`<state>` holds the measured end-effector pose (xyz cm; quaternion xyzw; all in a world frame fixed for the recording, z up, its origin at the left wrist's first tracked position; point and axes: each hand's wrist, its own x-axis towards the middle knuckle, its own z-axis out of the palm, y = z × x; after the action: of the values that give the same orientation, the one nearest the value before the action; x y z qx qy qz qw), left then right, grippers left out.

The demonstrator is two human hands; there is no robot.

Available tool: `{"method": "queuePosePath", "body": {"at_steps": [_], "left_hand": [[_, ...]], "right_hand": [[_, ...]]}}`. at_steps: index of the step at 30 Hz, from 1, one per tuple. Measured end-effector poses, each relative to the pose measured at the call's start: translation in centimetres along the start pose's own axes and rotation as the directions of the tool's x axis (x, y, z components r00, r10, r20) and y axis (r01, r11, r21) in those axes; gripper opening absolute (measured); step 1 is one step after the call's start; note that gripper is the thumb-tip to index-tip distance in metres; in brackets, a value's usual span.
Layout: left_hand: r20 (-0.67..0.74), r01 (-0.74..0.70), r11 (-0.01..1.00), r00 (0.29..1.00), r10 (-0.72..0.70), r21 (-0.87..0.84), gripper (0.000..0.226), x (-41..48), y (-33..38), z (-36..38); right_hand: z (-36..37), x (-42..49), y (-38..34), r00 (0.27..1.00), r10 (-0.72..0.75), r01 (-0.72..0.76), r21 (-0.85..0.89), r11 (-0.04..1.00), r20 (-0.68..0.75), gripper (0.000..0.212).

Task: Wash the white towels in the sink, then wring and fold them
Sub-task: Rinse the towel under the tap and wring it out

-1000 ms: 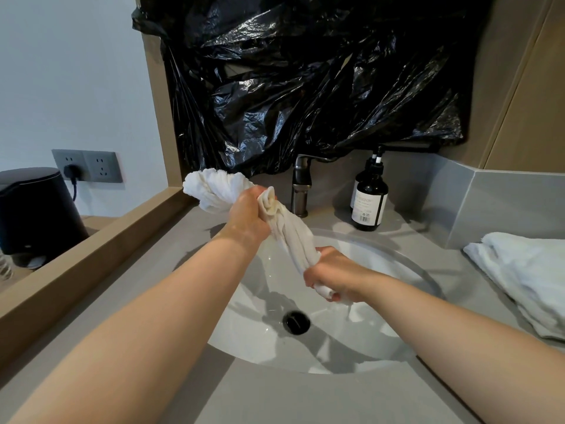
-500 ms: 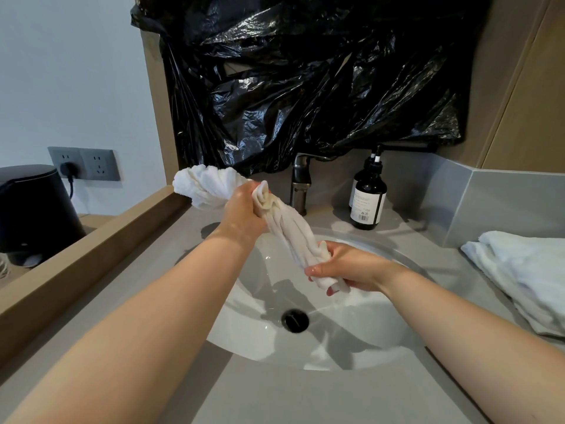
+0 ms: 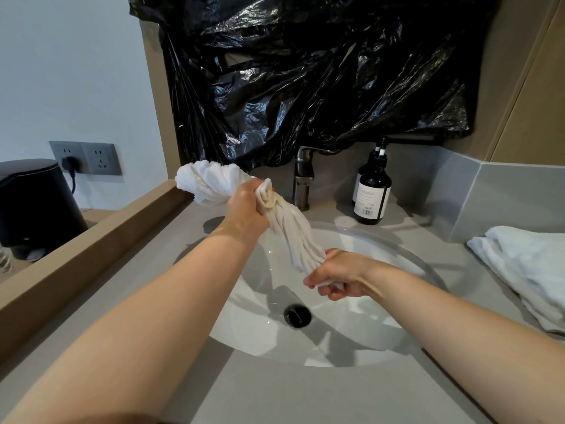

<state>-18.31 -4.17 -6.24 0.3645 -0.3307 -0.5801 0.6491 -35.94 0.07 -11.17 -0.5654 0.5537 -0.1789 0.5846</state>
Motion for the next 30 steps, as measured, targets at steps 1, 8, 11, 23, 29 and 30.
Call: {"method": "queuePosePath", "body": {"at_steps": [1, 8, 11, 23, 29, 30], "left_hand": [[-0.071, 0.027, 0.999, 0.997, -0.028, -0.022, 0.018, 0.2, 0.0, -0.1], [-0.137, 0.154, 0.973, 0.974, -0.178, -0.172, 0.025, 0.5, -0.2, -0.1], [-0.123, 0.140, 0.967, 0.978, -0.168, -0.212, 0.027, 0.5, -0.2, -0.1], [-0.084, 0.129, 0.981, 0.986, -0.142, -0.147, 0.044, 0.9, -0.6, 0.3], [-0.010, 0.128, 0.983, 0.991, -0.131, -0.129, 0.016, 0.4, -0.2, 0.6], [0.014, 0.119, 0.986, 0.993, -0.119, -0.117, 0.014, 0.3, 0.0, 0.6]], "right_hand": [[0.3, 0.1, 0.0, 1.000, 0.003, -0.004, -0.045, 0.999, -0.030, 0.024], [1.4, 0.3, -0.2, 0.964, 0.032, -0.029, 0.015, 0.999, -0.265, 0.026], [1.6, 0.3, -0.3, 0.954, 0.025, -0.018, 0.027, 0.999, -0.299, 0.024], [1.2, 0.8, 0.1, 0.928, 0.002, -0.010, -0.019, 1.000, -0.373, 0.018], [-0.9, 0.0, 0.0, 0.968, -0.125, 0.068, -0.248, 0.966, -0.219, 0.024], [-1.7, -0.4, 0.0, 0.980, -0.115, 0.052, -0.349, 0.936, -0.162, 0.045]]}}
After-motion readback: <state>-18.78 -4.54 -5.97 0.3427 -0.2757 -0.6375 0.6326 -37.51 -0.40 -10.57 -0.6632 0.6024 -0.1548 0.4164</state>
